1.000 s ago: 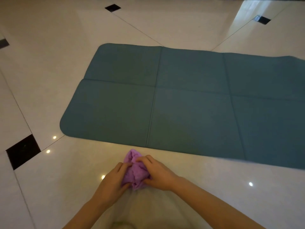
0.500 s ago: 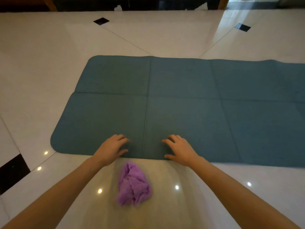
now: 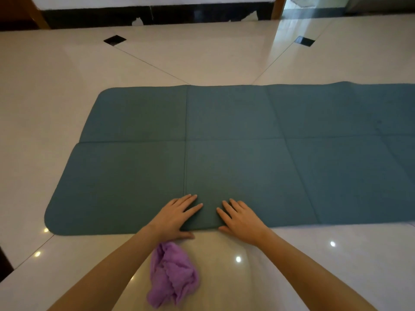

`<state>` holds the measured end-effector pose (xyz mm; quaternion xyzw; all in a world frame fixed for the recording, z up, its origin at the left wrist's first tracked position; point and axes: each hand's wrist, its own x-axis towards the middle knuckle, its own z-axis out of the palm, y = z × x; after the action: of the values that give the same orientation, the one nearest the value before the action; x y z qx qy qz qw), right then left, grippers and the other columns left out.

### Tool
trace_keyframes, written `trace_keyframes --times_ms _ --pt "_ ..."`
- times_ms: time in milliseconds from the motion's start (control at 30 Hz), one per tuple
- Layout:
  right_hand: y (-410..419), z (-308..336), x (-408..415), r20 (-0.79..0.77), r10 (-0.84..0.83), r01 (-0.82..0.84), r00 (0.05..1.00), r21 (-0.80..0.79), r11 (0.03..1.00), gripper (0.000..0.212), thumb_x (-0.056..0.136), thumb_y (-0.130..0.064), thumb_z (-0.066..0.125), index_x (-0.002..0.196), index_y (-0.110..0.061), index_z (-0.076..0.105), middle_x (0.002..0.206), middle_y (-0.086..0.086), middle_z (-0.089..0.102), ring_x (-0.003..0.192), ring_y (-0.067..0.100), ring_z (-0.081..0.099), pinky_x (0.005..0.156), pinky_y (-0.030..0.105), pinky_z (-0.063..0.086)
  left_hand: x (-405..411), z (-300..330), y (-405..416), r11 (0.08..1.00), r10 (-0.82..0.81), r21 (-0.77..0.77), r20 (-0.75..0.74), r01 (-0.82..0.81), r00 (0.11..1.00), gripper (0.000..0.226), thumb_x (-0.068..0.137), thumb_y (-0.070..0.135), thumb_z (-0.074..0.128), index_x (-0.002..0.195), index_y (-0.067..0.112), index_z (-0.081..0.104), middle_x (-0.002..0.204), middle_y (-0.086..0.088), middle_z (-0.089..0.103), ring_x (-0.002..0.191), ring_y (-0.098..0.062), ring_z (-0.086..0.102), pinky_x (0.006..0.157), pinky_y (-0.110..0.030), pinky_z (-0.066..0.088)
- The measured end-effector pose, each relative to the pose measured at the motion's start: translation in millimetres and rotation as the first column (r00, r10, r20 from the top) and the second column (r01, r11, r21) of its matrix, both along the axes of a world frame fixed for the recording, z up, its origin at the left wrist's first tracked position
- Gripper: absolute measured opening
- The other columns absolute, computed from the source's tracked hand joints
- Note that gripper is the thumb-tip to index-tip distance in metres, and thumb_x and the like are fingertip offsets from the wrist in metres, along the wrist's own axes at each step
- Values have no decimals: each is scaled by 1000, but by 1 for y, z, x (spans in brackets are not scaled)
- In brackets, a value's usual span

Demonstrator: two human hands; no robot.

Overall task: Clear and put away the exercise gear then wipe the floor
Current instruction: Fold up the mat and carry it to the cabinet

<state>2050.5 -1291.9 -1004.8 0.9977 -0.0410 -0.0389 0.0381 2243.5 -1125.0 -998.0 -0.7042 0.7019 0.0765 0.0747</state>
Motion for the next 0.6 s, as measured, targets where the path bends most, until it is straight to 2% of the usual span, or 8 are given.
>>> trace_keyframes --times_ms 67,133,200,267,367,467,600 --pt "-4 2 0 133 60 -57 989 -23 998 60 97 -43 22 95 -13 74 89 10 72 76 25 69 66 28 54 0 5 -1 996 -69 -58 9 69 998 88 52 67 71 124 19 56 122 -3 64 106 -14 64 82 -24 52" --pt "-7 8 2 208 117 -116 971 -18 993 47 93 -36 32 91 -11 72 81 6 71 67 21 66 60 24 52 0 10 -3 979 -113 -170 25 116 993 68 49 47 80 109 16 69 108 -1 70 94 -12 69 74 -20 53" --pt "-10 15 4 248 152 -153 957 -15 988 39 90 -29 37 91 -11 71 78 4 71 63 18 66 58 23 51 0 20 -2 957 -107 -270 14 107 994 40 66 32 61 100 15 73 98 0 73 84 -12 70 68 -19 54" --pt "-13 26 6 300 151 -157 942 -3 988 32 88 -20 41 92 -9 70 76 2 70 62 17 65 58 24 50 4 34 -4 941 -66 -334 -13 58 998 39 71 23 44 95 15 74 90 1 74 76 -11 70 60 -18 52" --pt "-18 48 2 424 61 -80 904 28 996 30 80 -6 43 92 -8 71 78 1 70 62 16 64 62 23 49 11 67 -14 902 3 -432 -4 -5 1000 37 71 23 43 89 16 74 84 4 74 70 -11 70 55 -16 47" --pt "-36 72 -5 527 -80 60 846 55 997 27 76 -6 47 86 -9 72 78 1 71 63 15 65 67 24 42 21 100 -30 876 50 -479 -14 -51 999 35 72 22 43 88 16 74 81 3 74 68 -13 70 52 -17 47" --pt "-73 99 -8 479 -224 222 849 61 973 15 67 -7 72 80 -14 68 66 0 66 58 20 62 64 27 32 41 136 -52 877 51 -478 22 -34 998 32 71 22 44 88 17 70 77 1 73 62 -17 69 51 -19 48"
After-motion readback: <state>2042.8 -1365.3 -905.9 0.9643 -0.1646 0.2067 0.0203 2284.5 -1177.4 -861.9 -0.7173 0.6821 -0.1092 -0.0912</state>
